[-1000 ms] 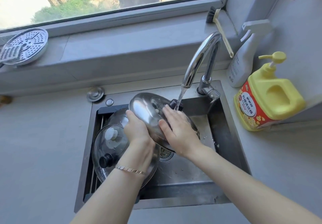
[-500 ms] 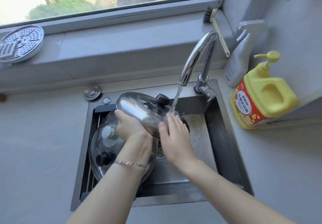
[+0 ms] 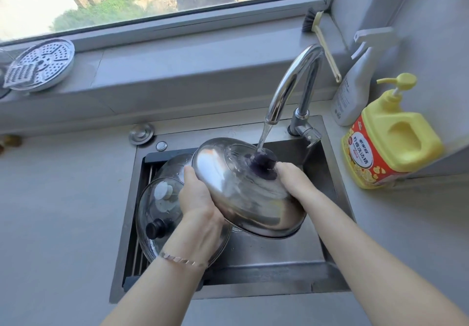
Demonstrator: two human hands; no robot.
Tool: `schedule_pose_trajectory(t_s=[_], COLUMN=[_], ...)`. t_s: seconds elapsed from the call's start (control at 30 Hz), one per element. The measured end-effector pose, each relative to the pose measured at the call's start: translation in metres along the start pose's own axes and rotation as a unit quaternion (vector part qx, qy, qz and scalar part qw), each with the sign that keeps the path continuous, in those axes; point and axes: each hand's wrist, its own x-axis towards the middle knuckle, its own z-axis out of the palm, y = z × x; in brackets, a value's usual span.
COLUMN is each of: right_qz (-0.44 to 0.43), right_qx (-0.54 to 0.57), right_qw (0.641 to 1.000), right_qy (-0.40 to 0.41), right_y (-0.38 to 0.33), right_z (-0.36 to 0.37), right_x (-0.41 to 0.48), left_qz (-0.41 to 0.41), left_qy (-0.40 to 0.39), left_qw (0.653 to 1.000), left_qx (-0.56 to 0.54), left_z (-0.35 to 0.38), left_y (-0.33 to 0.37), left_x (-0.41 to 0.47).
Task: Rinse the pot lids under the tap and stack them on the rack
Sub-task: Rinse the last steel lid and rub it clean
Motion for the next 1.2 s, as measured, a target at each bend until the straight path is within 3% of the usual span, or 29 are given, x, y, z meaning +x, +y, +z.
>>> schedule_pose_trajectory(t_s=[0.23,0.4,0.47,0.57,0.67,0.73,0.8,0.9,0.97,1.07,1.13,1.2], right_qz=[-0.011,-0.037,-0.045,-0.120,-0.209,-0.292,-0.368,-0.414,-0.369,-0.204,-0.208,-0.248], right_qx=[0.078,0.132,0.132,0.054,-0.110,-0.195,-0.208,-0.245,-0.271,-0.204,-0.141,-0.104], right_qw=[0.994,0.983,0.982,0.989,0.972,0.935,0.903,0.875,0.888,0.955,0.964,0.962], right_qy=[0.080,0.119,0.124,0.074,-0.002,0.039,0.077,0.059,0.048,0.062,0.088,0.042], right_y=[0.021,0.019,0.005,-0.032,-0.070,-0.077,-0.075,-0.070,-0.068,-0.056,-0.043,-0.035], right_z=[-0.003,-0.016,-0.027,-0.036,-0.014,0.011,0.030,0.032,0.020,-0.014,-0.024,-0.016], right_x=[-0.022,-0.021,-0.015,-0.013,-0.022,-0.031,-0.047,-0.061,-0.054,-0.040,-0.038,-0.044], left_qz=[0.001,-0.037,-0.034,0.030,0.068,0.075,0.086,0.090,0.082,0.067,0.091,0.121], left_qy=[-0.071,-0.226,-0.241,-0.229,-0.207,-0.185,-0.154,-0.150,-0.149,-0.157,-0.132,-0.123], left_qw=[0.997,0.971,0.964,0.952,0.945,0.953,0.965,0.969,0.972,0.974,0.978,0.977], left_qx=[0.029,0.073,0.108,0.199,0.245,0.226,0.195,0.175,0.163,0.146,0.133,0.129], left_z=[-0.004,-0.016,-0.022,-0.024,-0.021,-0.019,-0.018,-0.019,-0.022,-0.028,-0.027,-0.023], left_y=[-0.007,0.000,0.004,0.000,-0.011,-0.013,-0.010,-0.006,-0.002,0.005,0.014,0.020], left_x=[0.006,0.006,0.008,0.008,0.003,0.004,0.010,0.015,0.015,0.018,0.019,0.019])
